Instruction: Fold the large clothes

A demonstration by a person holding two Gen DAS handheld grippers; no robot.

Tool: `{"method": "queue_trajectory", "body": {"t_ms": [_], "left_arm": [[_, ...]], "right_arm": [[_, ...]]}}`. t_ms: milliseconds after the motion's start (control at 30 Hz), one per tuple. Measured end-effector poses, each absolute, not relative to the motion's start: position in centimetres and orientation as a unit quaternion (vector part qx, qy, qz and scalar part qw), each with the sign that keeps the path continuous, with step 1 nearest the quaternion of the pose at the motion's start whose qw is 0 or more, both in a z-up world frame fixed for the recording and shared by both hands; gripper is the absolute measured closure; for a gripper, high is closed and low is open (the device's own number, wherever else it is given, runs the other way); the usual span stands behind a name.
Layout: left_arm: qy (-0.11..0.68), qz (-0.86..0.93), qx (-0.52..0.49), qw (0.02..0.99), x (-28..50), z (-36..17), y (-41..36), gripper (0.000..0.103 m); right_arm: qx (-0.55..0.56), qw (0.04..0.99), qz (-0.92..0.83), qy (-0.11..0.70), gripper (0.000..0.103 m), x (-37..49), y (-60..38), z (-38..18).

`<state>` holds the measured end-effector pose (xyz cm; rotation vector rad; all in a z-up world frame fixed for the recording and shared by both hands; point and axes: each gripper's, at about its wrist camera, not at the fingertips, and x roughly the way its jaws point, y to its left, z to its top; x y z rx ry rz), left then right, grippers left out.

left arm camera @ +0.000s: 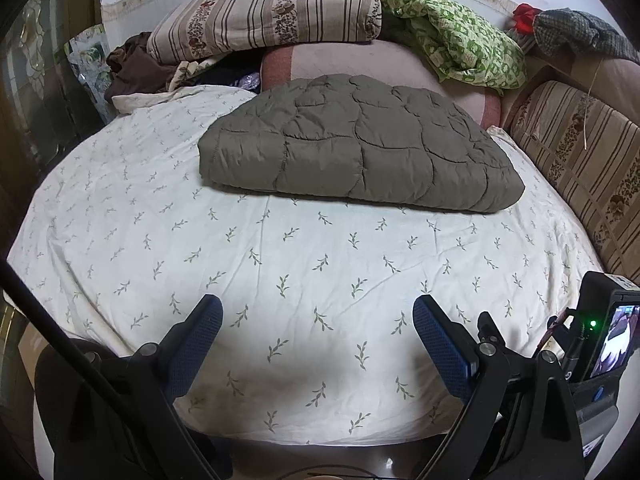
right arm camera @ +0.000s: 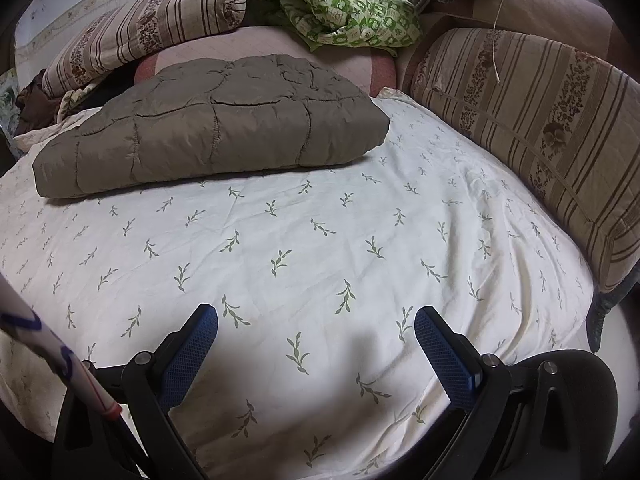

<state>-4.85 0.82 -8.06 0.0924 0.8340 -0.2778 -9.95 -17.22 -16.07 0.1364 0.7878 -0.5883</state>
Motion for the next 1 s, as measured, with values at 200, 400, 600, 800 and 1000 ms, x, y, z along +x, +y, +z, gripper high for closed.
{"method": "queue_trajectory", "body": {"t_ms": [200,400,600,800,1000], "left_arm": [[0.403,-0.136,0.047,0.904,-4.84,-8.13,0.93,0.008],[0.403,-0.134,0.046,0.904,-4.88,-8.14,0.92,0.008],[0.404,-0.138,0.042,0.903,-4.99,-8.18,0.83,0.008],[0.406,-0.140,0.040,0.902,-5.01,-8.26,0.69,0.008],[0.408,-0.142,0.037,0.901,-5.05,-7.87,0.80,0.008]], "right_arm": [[0.065,0.880,-0.286,0.373,0.002,-9.98,-17.24,-15.93],[0.061,0.881,-0.287,0.372,0.002,-10.00,-17.12,-15.82],[0.062,0.880,-0.289,0.371,0.002,-10.06,-17.28,-15.78],[0.060,0.881,-0.291,0.369,0.002,-10.18,-17.28,-15.69],[0.060,0.880,-0.294,0.369,0.002,-10.08,-17.41,-15.71]]}}
